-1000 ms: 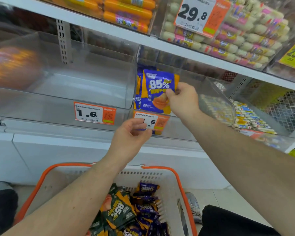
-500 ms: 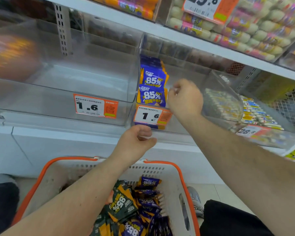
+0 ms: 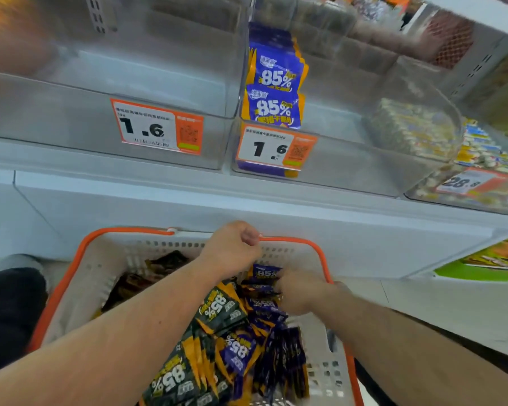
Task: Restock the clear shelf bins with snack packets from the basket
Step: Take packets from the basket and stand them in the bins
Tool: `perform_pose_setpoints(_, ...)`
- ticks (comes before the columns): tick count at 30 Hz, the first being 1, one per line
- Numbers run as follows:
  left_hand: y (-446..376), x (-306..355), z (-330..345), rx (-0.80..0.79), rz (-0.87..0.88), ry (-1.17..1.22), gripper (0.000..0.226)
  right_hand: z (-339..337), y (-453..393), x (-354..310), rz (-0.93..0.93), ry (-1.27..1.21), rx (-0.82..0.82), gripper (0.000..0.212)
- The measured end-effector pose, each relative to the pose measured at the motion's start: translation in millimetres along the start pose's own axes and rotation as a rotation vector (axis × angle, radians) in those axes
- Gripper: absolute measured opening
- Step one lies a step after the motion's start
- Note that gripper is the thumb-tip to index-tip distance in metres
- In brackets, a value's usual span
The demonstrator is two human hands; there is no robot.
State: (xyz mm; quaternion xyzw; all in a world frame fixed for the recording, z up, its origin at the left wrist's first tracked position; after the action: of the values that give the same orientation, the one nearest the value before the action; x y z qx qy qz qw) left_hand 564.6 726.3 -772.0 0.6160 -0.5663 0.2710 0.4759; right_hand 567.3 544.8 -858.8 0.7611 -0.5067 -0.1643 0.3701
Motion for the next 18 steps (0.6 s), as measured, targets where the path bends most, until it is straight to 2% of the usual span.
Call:
perform_pose_setpoints(4, -1, -9, 1, -0.017, -0.026, -0.016, 0.023, 23, -17, -24, -0.035, 0.115, -0.136, 0.055)
perform_pose_setpoints(8, 1, -17, -2, -0.016, -0.050, -0.006, 0.026, 22, -20, -34, -0.036, 0.138, -0.138, 0.069)
perform_pose_setpoints(10, 2, -18, -3, -0.026, -0.056, -0.006, 0.029, 17, -18, -29, -0.025, 0.121, -0.100, 0.066)
perform_pose_setpoints(14, 3, -19, -5, -0.060, -0.077, -0.044, 0.031, -14, 0, -5, 0.006, -0.153, 0.089, 0.036)
perform_pose_setpoints(18, 6, -16, -5, -0.102, -0.058, -0.093, 0.033, -63, 35, 27, 0.085, -0.456, 0.275, 0.036)
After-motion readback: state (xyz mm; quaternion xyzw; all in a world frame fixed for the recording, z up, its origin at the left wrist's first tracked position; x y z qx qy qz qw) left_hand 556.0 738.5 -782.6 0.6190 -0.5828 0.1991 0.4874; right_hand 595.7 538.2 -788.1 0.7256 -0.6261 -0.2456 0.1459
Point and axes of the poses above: each hand's wrist, its own y-axis away from the middle knuckle, its own z-axis out of the palm, x = y × z, the point moved 3 cm from there along -y, towards the middle knuckle, and after that the axes turned 1 degree about y, right-handed, at the moved point
